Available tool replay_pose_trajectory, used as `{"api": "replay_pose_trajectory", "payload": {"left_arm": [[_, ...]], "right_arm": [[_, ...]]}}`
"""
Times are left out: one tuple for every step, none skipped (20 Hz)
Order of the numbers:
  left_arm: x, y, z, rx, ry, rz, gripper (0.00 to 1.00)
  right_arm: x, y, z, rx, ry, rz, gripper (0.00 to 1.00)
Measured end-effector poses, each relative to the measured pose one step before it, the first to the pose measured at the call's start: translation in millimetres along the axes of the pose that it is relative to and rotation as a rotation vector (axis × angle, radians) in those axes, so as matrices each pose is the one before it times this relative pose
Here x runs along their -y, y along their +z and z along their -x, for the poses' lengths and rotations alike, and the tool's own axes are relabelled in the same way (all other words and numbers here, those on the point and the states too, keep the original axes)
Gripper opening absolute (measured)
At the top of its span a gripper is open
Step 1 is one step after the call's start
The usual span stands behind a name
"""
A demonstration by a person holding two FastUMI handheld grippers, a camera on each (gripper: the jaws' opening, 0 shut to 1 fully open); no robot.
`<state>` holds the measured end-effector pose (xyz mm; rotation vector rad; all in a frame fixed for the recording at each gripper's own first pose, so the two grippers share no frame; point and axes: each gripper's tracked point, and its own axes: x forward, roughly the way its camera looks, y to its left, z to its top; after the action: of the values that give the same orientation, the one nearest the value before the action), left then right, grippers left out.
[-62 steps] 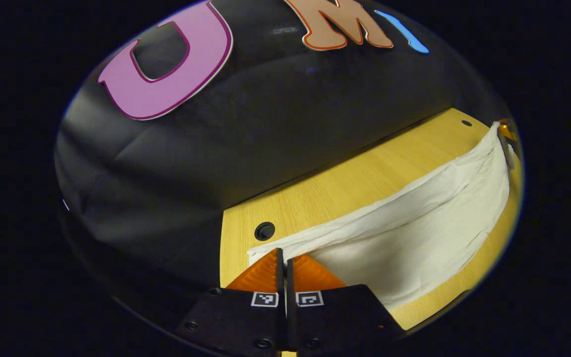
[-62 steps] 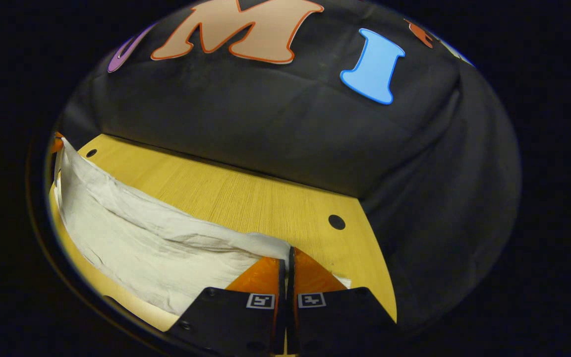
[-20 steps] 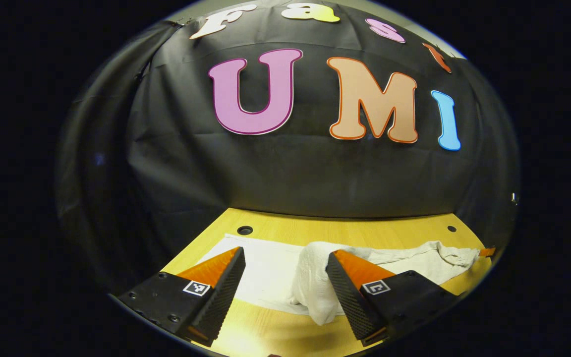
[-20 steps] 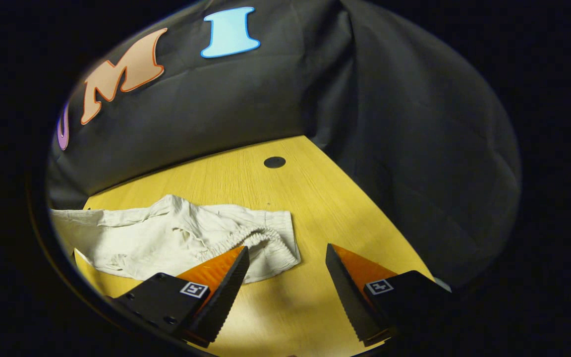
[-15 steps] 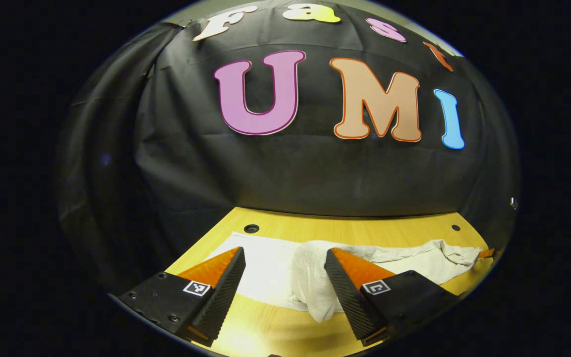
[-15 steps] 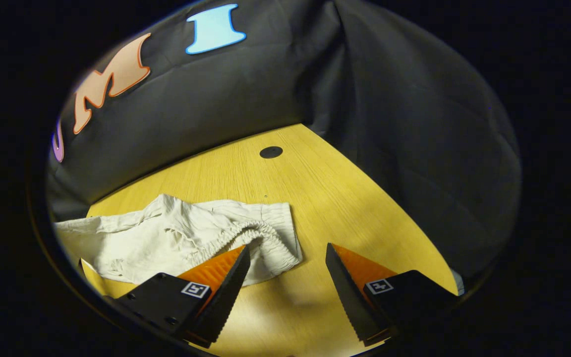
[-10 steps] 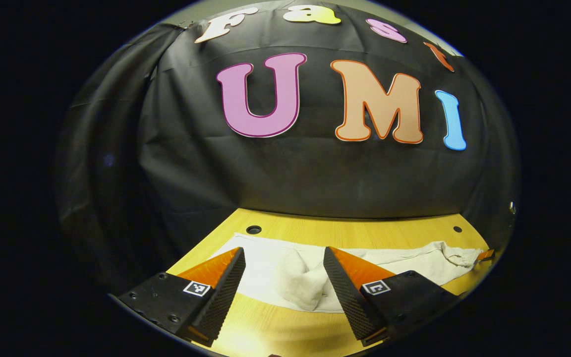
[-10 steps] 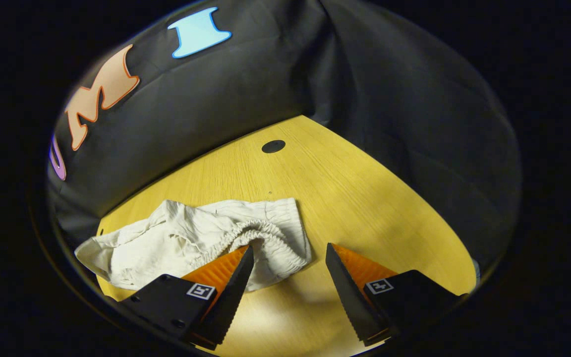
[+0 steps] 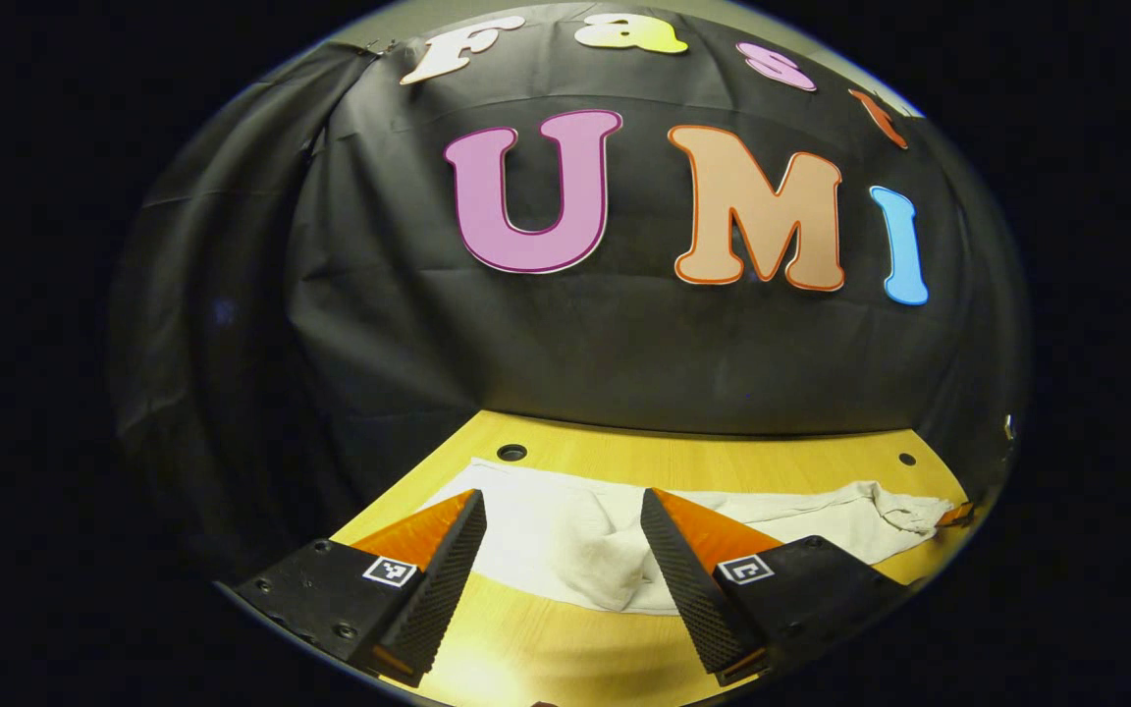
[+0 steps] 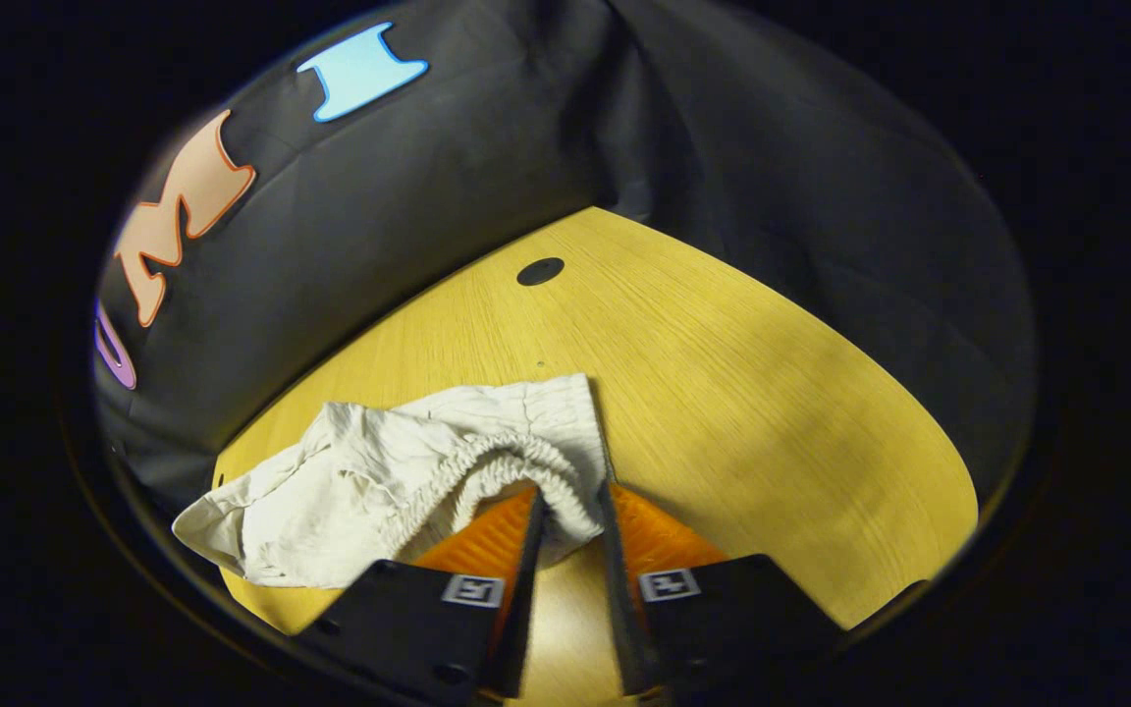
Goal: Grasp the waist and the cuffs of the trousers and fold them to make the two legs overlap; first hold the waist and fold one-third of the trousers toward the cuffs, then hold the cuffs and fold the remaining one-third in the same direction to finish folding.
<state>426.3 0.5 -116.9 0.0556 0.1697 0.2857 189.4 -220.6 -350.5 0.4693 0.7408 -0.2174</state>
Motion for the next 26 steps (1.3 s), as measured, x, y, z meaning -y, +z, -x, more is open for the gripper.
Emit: {"api": "replay_pose_trajectory", "payload": {"left_arm": [[-3.52,-1.73,1.62,-0.00004,0.00219,0.00236,0.95],[-1.57,0.69,0.99,0.00100,-0.00048,0.00080,0.95],[-2.06,-0.11,-0.42,0.00175,-0.00072,-0.00025,0.95],[-5.27,0.87,1.87,0.00288,-0.00279,-0.00291,0.95],[-5.31,1.21,0.04,0.00179,-0.00107,-0.00142,0.95],[-2.55,0.21,-0.55,0.00101,-0.00412,0.00034,0.95],[-3.23,0.25,-0.41,0.00092,-0.00444,0.00100,0.95],[-3.63,-0.62,-1.03,0.00231,-0.00499,0.00281,0.95],[-3.89,0.25,-1.86,0.00427,-0.00980,0.00511,0.95],[-4.47,-0.54,-2.87,-0.00160,-0.00989,0.00671,0.95],[-5.16,-1.95,-2.94,-0.00473,-0.00852,0.00724,0.95],[-4.08,-1.01,-2.30,-0.00192,-0.00989,0.00716,0.94],[-4.07,-0.43,-2.08,-0.00252,-0.01184,0.00713,0.95],[-4.79,-1.67,-1.90,-0.00522,-0.00977,0.00426,0.95],[-6.64,-0.83,-3.37,-0.00525,-0.00661,0.00152,0.94],[-6.00,-0.61,-1.79,-0.00325,-0.00535,0.00044,0.95],[-7.03,-0.09,-2.22,-0.00279,-0.00714,-0.00066,0.95],[-7.88,-0.94,-0.94,-0.00436,-0.00477,-0.00238,0.95],[-7.87,-0.57,-1.71,-0.00131,-0.00514,-0.00210,0.95],[-8.48,0.00,-2.07,-0.00297,-0.00466,-0.00095,0.95],[-9.14,-0.66,-2.30,-0.00492,-0.00219,-0.00025,0.95],[-10.50,-2.73,-1.53,-0.00712,0.00128,-0.00076,0.95],[-9.55,-2.44,-2.87,-0.00748,0.00272,0.00002,0.95],[-8.71,-2.35,-2.36,-0.00574,0.00063,0.00158,0.95],[-9.38,-1.48,-2.52,-0.00462,-0.00012,0.00217,0.96],[-7.92,-2.57,-1.89,-0.00456,-0.00038,0.00136,0.97]], "right_arm": [[-2.60,2.66,0.47,0.01197,-0.00436,-0.00541,0.23],[0.94,-1.12,2.99,0.00320,-0.00653,0.00549,0.23],[0.48,0.88,1.55,0.00351,-0.00766,0.00688,0.18],[-3.78,3.85,3.28,0.01568,-0.00415,0.00476,0.06],[-0.19,3.34,2.16,0.01791,0.00056,0.00773,0.11],[-2.07,4.71,4.74,0.01544,0.00357,0.00244,0.11],[-5.33,4.89,4.93,0.01734,0.00222,-0.00480,0.11],[-6.03,3.58,4.57,0.01180,0.00219,-0.00447,0.11],[-6.38,3.55,2.96,0.01609,0.00553,-0.00219,0.11],[-9.54,8.35,10.43,0.03142,-0.00143,0.00778,0.11],[-9.89,5.83,7.00,0.02030,0.00726,0.00446,0.11],[-12.89,5.05,7.19,0.01623,0.01296,0.00314,0.11],[-13.07,6.64,7.59,0.02123,0.00739,0.00775,0.11],[-13.96,6.34,7.19,0.02336,0.00837,0.01118,0.06],[-16.50,7.44,5.86,0.02478,0.01165,0.01279,0.11],[-15.78,6.66,5.97,0.02083,0.01595,0.01281,0.11],[-16.93,5.57,10.22,0.02073,0.01595,0.01526,0.11],[-18.94,4.10,5.23,0.01999,0.01600,0.01722,0.11],[-20.70,1.39,3.33,0.01550,0.01667,0.01728,0.11],[-22.03,2.26,2.68,0.01497,0.02103,0.01543,0.11],[-24.81,-0.14,2.31,0.01019,0.02580,0.01049,0.11],[-26.19,-1.65,-0.21,0.00324,0.03367,0.01053,0.11],[-25.08,-5.13,-1.29,-0.00027,0.02951,0.01398,0.11],[-26.49,-6.35,-1.91,-0.00967,0.03169,0.01490,0.11],[-26.73,-7.25,-0.47,-0.00740,0.03526,0.01289,0.11],[-26.24,-6.89,-1.92,-0.00712,0.03612,0.01519,0.11]]}}
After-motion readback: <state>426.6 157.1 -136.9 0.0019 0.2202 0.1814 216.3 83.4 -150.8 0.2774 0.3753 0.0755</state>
